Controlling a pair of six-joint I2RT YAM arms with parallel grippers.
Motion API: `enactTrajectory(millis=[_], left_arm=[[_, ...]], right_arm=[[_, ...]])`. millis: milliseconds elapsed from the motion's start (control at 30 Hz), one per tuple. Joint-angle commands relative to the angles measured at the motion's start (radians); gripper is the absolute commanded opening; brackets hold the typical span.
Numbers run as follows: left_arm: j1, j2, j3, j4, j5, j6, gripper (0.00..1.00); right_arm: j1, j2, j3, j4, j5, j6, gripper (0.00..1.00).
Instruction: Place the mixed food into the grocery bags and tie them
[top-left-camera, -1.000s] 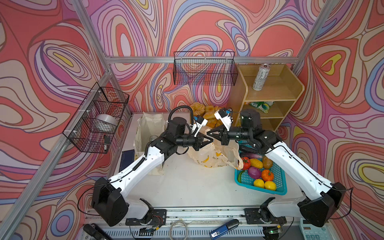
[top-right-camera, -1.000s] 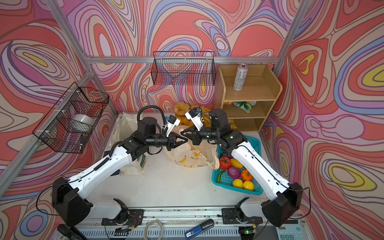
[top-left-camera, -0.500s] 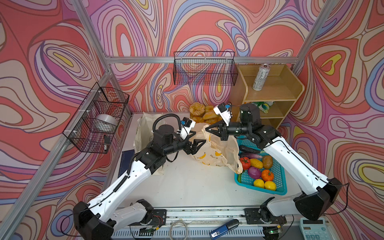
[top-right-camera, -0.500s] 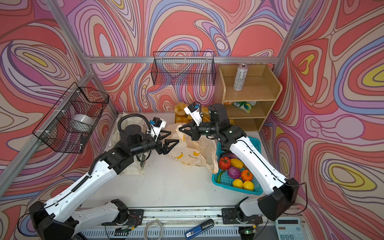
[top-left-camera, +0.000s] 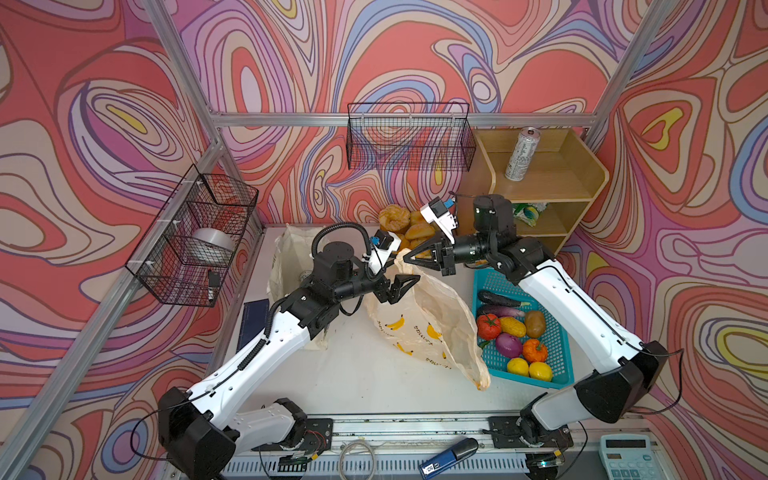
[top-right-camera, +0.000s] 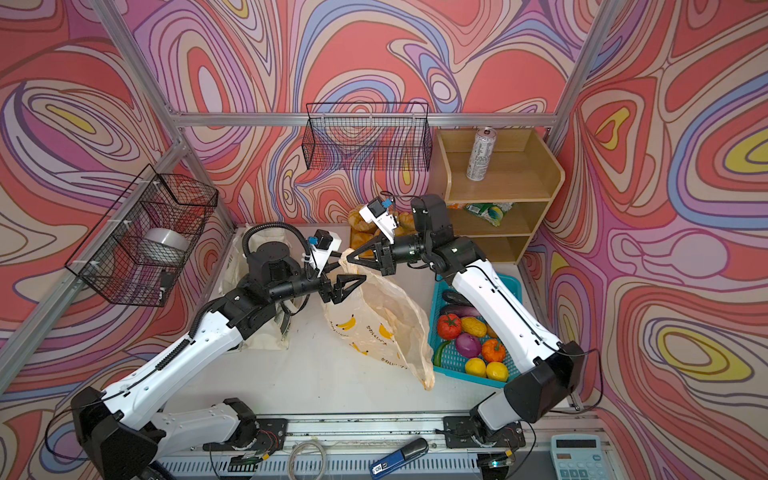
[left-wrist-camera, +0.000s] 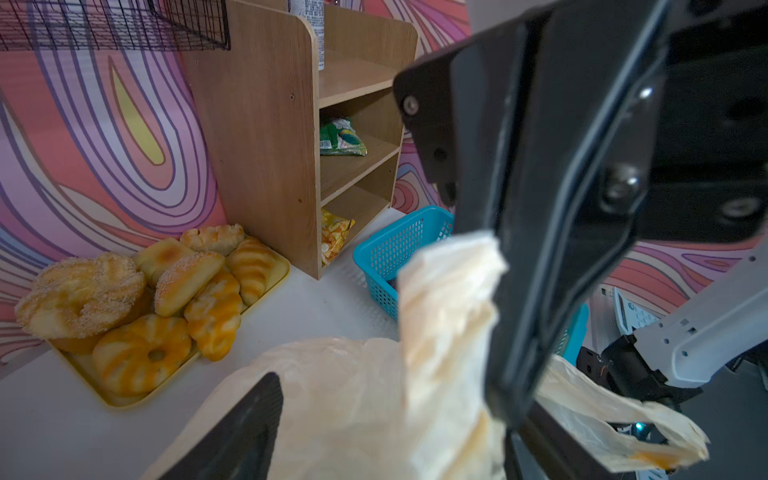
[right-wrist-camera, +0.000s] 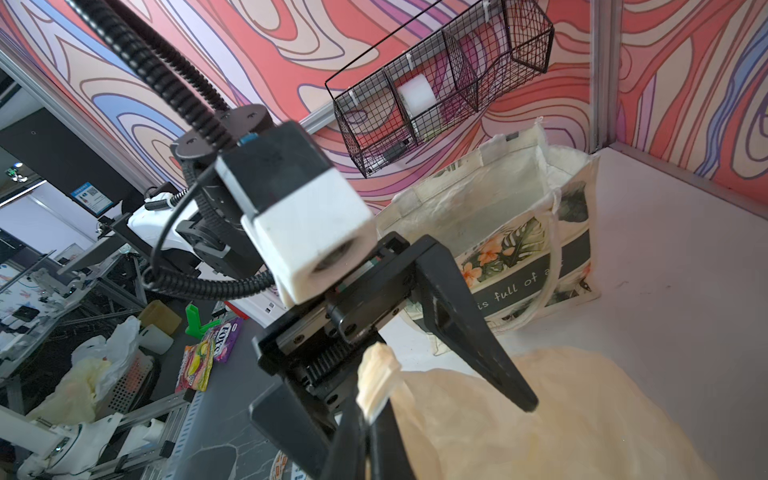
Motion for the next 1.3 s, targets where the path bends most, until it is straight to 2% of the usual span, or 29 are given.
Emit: enactTrajectory(millis=[0,133,267,433,533,733,767,800,867,900,967,1133,1267], left_arm=[[0.004,0.023,0.02,0.123,0.059,-0.04,0.81],[-0.009,0.056,-0.008,0.197,0.054,-0.103,0.77],[-0.048,0.07,-0.058,0.274,-0.023,-0.139,0.73],[-0.087,0.1,-0.109,0.35,-0.116,-0.173,0.62],[-0.108,0.122,-0.127,0.381,-0.169,-0.191,0.47],[-0.119,0.143,-0.146,0.425,-0.298,-0.237,0.02],[-0.119,0.147,-0.145,0.423,-0.332,-0.243,0.0],[-0.119,0.153,-0.143,0.421,-0.364,-0.245,0.0],[-0.119,0.169,-0.127,0.401,-0.431,-0.244,0.0],[-0.119,0.178,-0.117,0.388,-0.458,-0.241,0.0],[-0.118,0.202,-0.092,0.372,-0.514,-0.238,0.0],[-0.116,0.268,-0.012,0.328,-0.648,-0.249,0.0],[-0.113,0.324,0.081,0.247,-0.744,-0.26,0.0]], right_arm=[[-0.001,0.002,-0.007,0.039,-0.044,0.03,0.0],[-0.001,-0.002,-0.03,0.094,-0.035,0.064,0.0],[-0.001,-0.006,-0.052,0.142,-0.024,0.092,0.0],[0.0,-0.015,-0.081,0.202,-0.005,0.125,0.0],[-0.002,-0.019,-0.088,0.228,0.002,0.14,0.0],[-0.027,-0.034,-0.118,0.293,0.055,0.193,0.0],[-0.041,-0.045,-0.129,0.322,0.069,0.222,0.08],[-0.056,-0.056,-0.139,0.343,0.089,0.248,0.3],[-0.082,-0.075,-0.147,0.352,0.135,0.278,0.48],[-0.092,-0.086,-0.145,0.336,0.167,0.282,0.54],[-0.111,-0.111,-0.143,0.287,0.247,0.289,0.61],[-0.124,-0.19,-0.148,0.094,0.501,0.301,0.66],[-0.123,-0.258,-0.229,-0.027,0.592,0.316,0.73]])
